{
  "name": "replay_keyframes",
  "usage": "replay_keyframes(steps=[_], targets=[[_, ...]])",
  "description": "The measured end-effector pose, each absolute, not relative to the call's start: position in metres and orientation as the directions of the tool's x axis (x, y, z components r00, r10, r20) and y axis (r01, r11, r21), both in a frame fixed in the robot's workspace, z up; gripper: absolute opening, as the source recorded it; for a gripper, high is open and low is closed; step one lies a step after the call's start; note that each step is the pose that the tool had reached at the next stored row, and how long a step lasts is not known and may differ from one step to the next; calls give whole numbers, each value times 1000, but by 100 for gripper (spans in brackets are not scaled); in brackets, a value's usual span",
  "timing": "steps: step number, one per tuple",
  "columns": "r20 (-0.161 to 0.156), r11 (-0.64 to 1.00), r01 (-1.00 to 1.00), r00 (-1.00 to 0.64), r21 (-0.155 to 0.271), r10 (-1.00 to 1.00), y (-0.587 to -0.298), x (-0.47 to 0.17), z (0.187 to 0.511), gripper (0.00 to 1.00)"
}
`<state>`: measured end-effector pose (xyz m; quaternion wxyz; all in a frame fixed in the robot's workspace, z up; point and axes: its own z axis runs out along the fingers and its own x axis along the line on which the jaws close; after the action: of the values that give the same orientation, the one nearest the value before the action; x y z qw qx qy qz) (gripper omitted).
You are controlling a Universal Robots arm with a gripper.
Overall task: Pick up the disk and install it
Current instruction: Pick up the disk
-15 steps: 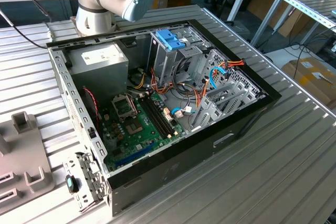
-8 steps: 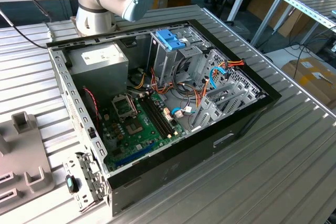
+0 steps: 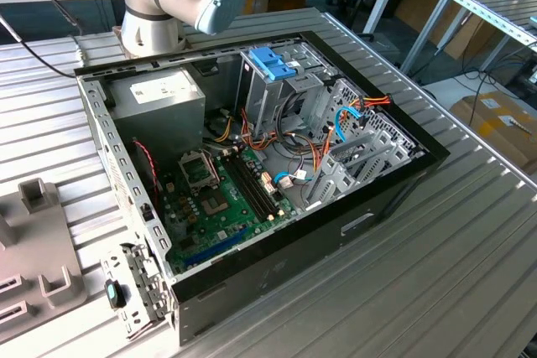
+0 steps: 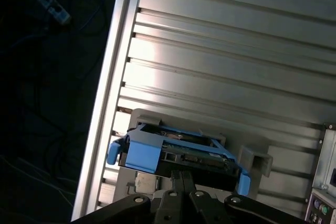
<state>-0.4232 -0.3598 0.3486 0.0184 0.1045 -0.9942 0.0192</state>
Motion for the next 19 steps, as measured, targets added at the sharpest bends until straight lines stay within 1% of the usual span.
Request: replay_keyframes(steps=[11, 19], targets=[[41, 970, -241, -970, -34, -239, -360, -423, 349, 11], [41, 931, -364, -931, -34, -362, -360, -423, 349, 11]])
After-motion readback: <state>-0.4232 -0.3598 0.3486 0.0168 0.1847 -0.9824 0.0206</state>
